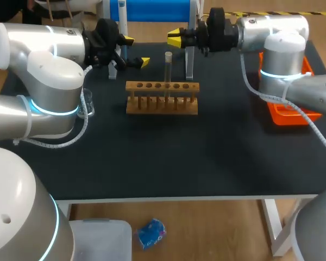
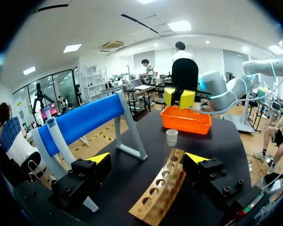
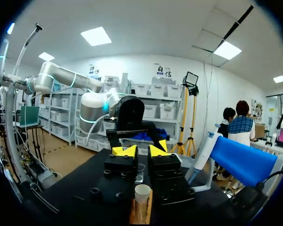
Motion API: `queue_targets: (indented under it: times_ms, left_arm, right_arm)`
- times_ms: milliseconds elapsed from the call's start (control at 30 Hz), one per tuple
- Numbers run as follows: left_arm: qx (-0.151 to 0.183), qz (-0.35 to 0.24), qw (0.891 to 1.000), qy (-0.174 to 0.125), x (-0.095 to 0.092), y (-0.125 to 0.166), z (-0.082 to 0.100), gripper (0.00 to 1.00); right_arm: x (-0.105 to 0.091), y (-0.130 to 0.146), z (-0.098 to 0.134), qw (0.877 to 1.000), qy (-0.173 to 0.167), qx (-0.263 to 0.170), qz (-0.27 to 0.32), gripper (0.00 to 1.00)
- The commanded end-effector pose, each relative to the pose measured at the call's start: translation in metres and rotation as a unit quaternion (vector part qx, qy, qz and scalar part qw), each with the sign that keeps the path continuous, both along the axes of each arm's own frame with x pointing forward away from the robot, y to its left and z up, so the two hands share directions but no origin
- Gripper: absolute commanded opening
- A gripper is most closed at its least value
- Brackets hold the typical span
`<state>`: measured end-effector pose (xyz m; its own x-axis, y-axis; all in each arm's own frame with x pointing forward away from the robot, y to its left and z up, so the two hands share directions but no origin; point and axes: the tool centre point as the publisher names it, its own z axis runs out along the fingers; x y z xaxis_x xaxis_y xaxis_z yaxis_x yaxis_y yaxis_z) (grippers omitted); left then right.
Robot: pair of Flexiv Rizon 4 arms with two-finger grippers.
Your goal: Invert the test tube, pick up the pipette, mount the tip to pipette, aspirate from beaker and dispense into the tube, eject the tip, return the pipette, and cap with the stopper.
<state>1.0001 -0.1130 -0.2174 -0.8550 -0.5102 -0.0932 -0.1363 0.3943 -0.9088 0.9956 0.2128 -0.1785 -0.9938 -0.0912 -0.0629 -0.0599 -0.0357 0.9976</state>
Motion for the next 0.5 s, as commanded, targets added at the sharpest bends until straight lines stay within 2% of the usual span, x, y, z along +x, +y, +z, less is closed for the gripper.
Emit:
queue_targets:
  times_ms: [33,200,500]
  left_arm:
    - [-0.002,0.0,1.0,-0.002,0.0005,-0.0001,-0.0015,1.0]
    - [-0.002,0.0,1.0,-0.002,0.0005,-0.0001,-0.0015,1.0]
    - [-0.002,0.0,1.0,-0.002,0.0005,-0.0001,-0.0015,1.0]
  right_arm:
    - [0.0086,0.0062,-0.0058,1.0,0.022,-0.012,0.014,0.0]
    - [0.0104,0.0078,-0.0057,0.998,0.045,-0.047,-0.001,0.0]
    - [0.008,0.0116,-0.0041,0.996,0.064,-0.062,-0.001,0.0]
